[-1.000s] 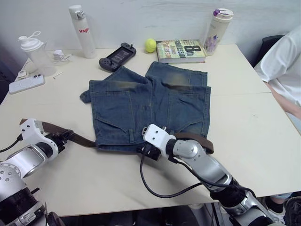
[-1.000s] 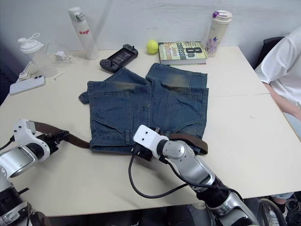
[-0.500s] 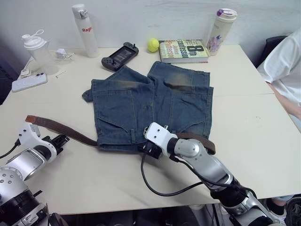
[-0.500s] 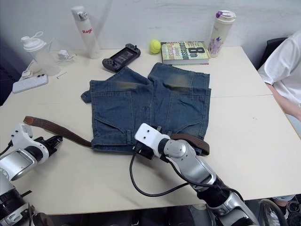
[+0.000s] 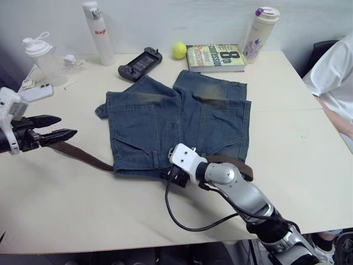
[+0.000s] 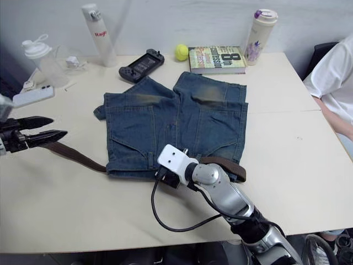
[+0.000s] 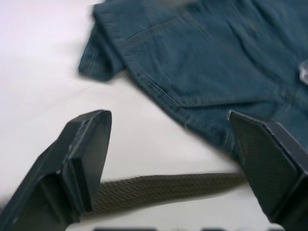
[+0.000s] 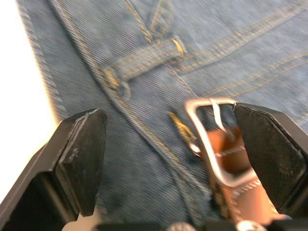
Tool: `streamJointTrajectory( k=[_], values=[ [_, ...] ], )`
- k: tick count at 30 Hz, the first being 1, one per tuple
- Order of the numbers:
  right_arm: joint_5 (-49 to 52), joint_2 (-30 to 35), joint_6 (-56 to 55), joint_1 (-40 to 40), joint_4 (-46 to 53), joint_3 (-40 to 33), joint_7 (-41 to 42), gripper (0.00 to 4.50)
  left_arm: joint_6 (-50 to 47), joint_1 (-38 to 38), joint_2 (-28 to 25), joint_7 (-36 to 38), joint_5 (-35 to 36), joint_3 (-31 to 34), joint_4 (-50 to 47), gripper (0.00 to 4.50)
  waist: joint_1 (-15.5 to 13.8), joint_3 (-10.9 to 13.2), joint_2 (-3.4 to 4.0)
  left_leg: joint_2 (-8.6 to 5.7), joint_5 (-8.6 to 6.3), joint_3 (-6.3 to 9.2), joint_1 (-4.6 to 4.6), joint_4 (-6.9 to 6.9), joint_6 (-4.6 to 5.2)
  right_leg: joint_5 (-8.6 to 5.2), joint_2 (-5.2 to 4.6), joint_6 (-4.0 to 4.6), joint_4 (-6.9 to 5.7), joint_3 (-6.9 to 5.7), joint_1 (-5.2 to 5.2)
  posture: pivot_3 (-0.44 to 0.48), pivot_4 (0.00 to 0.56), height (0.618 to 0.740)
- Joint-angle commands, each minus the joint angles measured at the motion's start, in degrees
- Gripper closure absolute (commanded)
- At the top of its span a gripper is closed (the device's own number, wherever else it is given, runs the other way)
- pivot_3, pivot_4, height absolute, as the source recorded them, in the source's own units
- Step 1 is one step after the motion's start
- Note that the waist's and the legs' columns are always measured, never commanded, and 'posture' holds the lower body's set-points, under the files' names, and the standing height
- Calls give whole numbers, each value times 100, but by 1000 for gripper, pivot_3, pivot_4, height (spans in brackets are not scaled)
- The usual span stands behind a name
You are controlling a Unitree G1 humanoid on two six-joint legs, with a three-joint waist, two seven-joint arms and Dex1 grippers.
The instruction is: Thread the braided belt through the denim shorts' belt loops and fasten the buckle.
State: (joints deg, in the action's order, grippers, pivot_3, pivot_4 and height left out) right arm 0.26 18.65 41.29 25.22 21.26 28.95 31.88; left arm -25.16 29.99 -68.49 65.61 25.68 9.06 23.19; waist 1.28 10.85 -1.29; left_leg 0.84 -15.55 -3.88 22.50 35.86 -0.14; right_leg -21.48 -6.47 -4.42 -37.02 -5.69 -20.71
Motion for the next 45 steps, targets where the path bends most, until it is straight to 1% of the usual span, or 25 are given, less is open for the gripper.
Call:
streamJointTrajectory(
  k=[1, 2, 3, 4, 7, 9, 15, 16, 19, 23, 25, 27, 28, 31, 33, 36, 38, 40, 43, 44, 45],
  values=[
    [133, 111, -136, -70, 363, -236, 146, 0, 1900, 1373, 213, 1099, -1529, -1239, 1848, 468, 2, -4, -8, 3, 2, -4, 10, 2, 5, 0, 8, 0, -3, -5, -9, 0, 150, 740],
    [143, 136, -133, -87, 386, -258, 160, 0, 2251, 1758, 306, 1236, -1799, -1441, 2298, 468, 0, -10, -18, 4, 6, -3, 26, 9, 12, 0, 14, -1, -8, -14, -23, 0, 150, 740],
    [129, 177, -99, -118, 439, -274, 148, 0, 2934, 2137, 380, 1255, -2280, -1771, 2767, 468, 13, -5, -31, 6, 12, -5, 67, 26, 21, 2, 23, -3, -29, -27, -63, 0, 150, 740],
    [108, 207, -53, -150, 488, -291, 129, 0, 3456, 2482, 459, 1380, -2675, -2063, 3180, 468, 34, -1, -39, 5, 20, -18, 90, 33, 29, 3, 21, -6, -58, -29, -90, 0, 150, 740],
    [71, 211, 68, -232, 612, -334, 47, 0, 4268, 3150, 683, 1526, -3398, -2569, 4054, 468, 59, 11, -67, 6, 18, -40, 88, 32, 37, 5, 21, -9, -53, -52, -93, 0, 150, 740],
    [38, 199, 136, -257, 668, -336, -15, 0, 4508, 3376, 787, 1583, -3696, -2738, 4441, 468, 70, 11, -67, 9, 14, -55, 83, 31, 44, 5, 10, -10, -49, -58, -94, 0, 150, 740],
    [-64, 239, 270, -267, 706, -306, -120, 0, 4431, 3640, 873, 1973, -3893, -2672, 4927, 468, 32, 16, -75, 11, 12, -51, 81, 46, 48, 5, -5, -11, -65, -62, -92, 0, 150, 740],
    [-68, 244, 272, -273, 707, -306, -124, 0, 4438, 3622, 825, 2016, -3964, -2699, 4961, 468, 30, 16, -75, 11, 11, -50, 82, 50, 50, 5, -7, -12, -67, -62, -92, 0, 150, 740],
    [-66, 232, 289, -274, 709, -308, -137, 0, 4685, 3472, 675, 1765, -4242, -2798, 5023, 468, 40, 15, -77, 9, 7, -50, 81, 57, 57, 6, -9, -15, -69, -59, -89, 0, 150, 740],
    [-84, 237, 315, -272, 724, -238, -128, 0, 4481, 3565, 667, 1375, -4162, -2502, 5134, 468, 30, 15, -79, 10, 7, -43, 82, 63, 57, 6, -12, -15, -72, -59, -87, 0, 150, 740],
    [-79, 234, 358, -290, 757, -222, -128, 0, 4445, 3614, 595, 1355, -4121, -2382, 5137, 468, 30, 14, -79, 10, 6, -41, 82, 68, 58, 7, -13, -15, -73, -59, -84, 0, 150, 740],
    [-88, 255, 396, -314, 800, -220, -135, 0, 4550, 3496, 429, 1532, -4077, -2273, 5097, 468, 38, 17, -85, 9, 5, -41, 83, 73, 60, 7, -13, -17, -76, -60, -84, 0, 150, 740],
    [-85, 256, 414, -328, 820, -236, -146, 0, 4745, 3349, 307, 1592, -4117, -2280, 5052, 468, 45, 16, -89, 10, 5, -41, 84, 74, 60, 7, -12, -17, -75, -60, -85, 0, 150, 740],
    [-57, 252, 390, -359, 785, -310, -150, 0, 4827, 2894, 144, 1821, -3787, -1916, 4933, 468, 71, 16, -87, 11, 3, -48, 79, 72, 62, 7, -13, -17, -79, -58, -85, 0, 150, 740],
    [-37, 240, 348, -316, 719, -334, -137, 0, 4985, 2443, 59, 1999, -3599, -1736, 4803, 468, 47, 16, -87, 13, 3, -42, 80, 76, 61, 7, -13, -17, -80, -60, -85, 0, 150, 740],
    [-39, 241, 276, -201, 583, -336, -96, 0, 4872, 1980, 4, 2129, -3274, -1415, 4565, 468, 46, 16, -89, 14, 2, -38, 83, 95, 64, 7, -15, -17, -87, -49, -80, 0, 150, 740],
    [-28, 247, 213, -158, 506, -331, -54, 0, 4917, 1705, -70, 2140, -3204, -1323, 4435, 468, 35, 14, -91, 19, -3, -31, 89, 111, 64, 7, -14, -16, -91, -45, -79, 0, 150, 740],
    [-11, 232, 177, -125, 461, -314, -23, 0, 5077, 1511, -138, 1985, -3268, -1329, 4363, 468, 26, 13, -93, 19, -7, -18, 93, 122, 65, 7, -15, -16, -93, -43, -75, 0, 150, 740],
    [-6, 199, 141, -101, 455, -268, 4, 0, 5130, 1378, -156, 1793, -3360, -1351, 4320, 468, 29, 13, -93, 15, -10, -16, 94, 122, 68, 7, -18, -16, -93, -41, -72, 0, 150, 740],
    [-15, 198, 128, -99, 451, -258, 7, 0, 5151, 1355, -160, 1733, -3388, -1364, 4320, 865, 29, 13, -93, 15, -10, -17, 94, 122, 68, 7, -18, -17, -93, -40, -73, 0, 150, 740],
    [-19, 199, 125, -98, 452, -256, 8, 0, 5177, 1320, -182, 1697, -3422, -1386, 4321, 1131, 27, 13, -93, 15, -10, -17, 94, 121, 68, 7, -18, -17, -93, -41, -73, 0, 150, 740]
  ],
)
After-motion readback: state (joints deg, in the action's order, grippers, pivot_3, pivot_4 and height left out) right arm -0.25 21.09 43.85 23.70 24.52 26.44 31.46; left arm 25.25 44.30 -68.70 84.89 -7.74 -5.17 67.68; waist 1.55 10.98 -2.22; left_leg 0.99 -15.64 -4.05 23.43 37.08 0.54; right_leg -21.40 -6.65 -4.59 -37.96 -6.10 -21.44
